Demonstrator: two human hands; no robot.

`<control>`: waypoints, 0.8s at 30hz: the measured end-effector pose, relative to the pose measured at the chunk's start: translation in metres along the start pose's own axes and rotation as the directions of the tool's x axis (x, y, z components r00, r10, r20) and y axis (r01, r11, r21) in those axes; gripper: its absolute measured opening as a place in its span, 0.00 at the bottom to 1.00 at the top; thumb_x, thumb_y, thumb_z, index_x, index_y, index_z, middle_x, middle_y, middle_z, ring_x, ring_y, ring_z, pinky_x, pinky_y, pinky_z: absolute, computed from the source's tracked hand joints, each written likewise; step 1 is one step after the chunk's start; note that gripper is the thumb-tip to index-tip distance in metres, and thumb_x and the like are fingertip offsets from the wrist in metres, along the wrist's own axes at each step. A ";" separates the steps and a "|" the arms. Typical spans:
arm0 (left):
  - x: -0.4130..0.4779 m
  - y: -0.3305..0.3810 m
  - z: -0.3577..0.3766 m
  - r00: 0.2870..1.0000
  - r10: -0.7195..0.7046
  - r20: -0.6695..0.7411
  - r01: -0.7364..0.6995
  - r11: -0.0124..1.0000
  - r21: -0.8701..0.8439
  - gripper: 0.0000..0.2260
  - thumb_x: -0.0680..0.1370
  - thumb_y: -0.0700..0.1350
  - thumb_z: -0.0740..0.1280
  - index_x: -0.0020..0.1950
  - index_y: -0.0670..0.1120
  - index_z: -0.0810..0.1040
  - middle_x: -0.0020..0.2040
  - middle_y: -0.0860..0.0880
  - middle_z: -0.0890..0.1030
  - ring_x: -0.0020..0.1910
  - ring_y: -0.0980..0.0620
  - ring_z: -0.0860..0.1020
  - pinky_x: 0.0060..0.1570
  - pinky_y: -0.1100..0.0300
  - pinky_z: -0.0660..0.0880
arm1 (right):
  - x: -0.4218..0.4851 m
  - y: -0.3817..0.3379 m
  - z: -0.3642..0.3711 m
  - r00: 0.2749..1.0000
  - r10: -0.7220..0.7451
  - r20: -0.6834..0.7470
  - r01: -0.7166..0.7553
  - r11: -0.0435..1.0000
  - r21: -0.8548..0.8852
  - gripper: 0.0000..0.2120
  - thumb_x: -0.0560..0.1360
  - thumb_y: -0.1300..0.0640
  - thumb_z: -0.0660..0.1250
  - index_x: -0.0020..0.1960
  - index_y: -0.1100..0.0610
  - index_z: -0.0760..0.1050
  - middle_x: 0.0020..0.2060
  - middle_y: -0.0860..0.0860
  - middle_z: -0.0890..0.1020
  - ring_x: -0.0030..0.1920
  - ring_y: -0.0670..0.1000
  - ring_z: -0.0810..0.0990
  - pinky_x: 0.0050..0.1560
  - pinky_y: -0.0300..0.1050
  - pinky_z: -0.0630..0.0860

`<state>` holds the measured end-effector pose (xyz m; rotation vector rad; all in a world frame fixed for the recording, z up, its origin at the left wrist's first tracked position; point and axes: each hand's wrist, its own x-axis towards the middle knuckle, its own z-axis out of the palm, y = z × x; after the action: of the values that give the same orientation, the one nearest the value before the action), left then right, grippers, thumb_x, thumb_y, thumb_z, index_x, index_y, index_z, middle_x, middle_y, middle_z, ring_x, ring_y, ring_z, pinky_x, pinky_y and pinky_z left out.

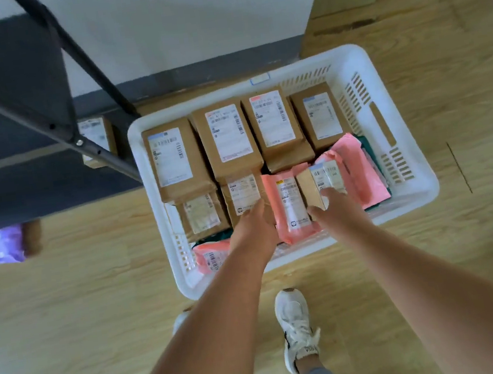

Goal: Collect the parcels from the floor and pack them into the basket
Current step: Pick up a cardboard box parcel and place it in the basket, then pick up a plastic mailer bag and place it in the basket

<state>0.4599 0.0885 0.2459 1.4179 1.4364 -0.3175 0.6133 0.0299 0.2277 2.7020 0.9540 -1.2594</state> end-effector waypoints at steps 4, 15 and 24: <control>-0.016 -0.037 -0.052 0.987 -0.037 -0.158 0.035 0.999 -0.015 0.23 0.82 0.41 0.53 0.77 0.56 0.61 0.74 0.49 0.67 0.54 0.44 0.79 0.38 0.58 0.73 | -0.036 -0.064 0.020 0.979 -0.180 0.098 0.189 0.978 -0.091 0.24 0.78 0.48 0.61 0.72 0.54 0.64 0.62 0.53 0.75 0.56 0.53 0.77 0.51 0.48 0.76; -0.113 -0.217 -0.159 0.862 -0.389 -0.325 0.244 0.880 -0.408 0.23 0.80 0.37 0.53 0.74 0.47 0.66 0.71 0.44 0.69 0.66 0.42 0.73 0.61 0.53 0.70 | -0.126 -0.208 0.114 0.849 -0.430 0.307 0.510 0.818 -0.267 0.13 0.80 0.49 0.61 0.61 0.46 0.78 0.61 0.50 0.78 0.53 0.54 0.81 0.54 0.48 0.76; -0.196 -0.407 -0.239 0.786 -0.503 -0.359 0.304 0.821 -0.483 0.21 0.81 0.39 0.54 0.74 0.50 0.66 0.70 0.46 0.70 0.62 0.42 0.75 0.56 0.54 0.72 | -0.218 -0.331 0.258 0.805 -0.424 0.414 0.581 0.705 -0.407 0.18 0.80 0.48 0.61 0.68 0.52 0.72 0.66 0.54 0.72 0.57 0.56 0.77 0.51 0.46 0.74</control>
<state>-0.0462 0.0547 0.3132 0.8504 2.0890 0.0746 0.1521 0.1199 0.2831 1.8262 1.7691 -1.1734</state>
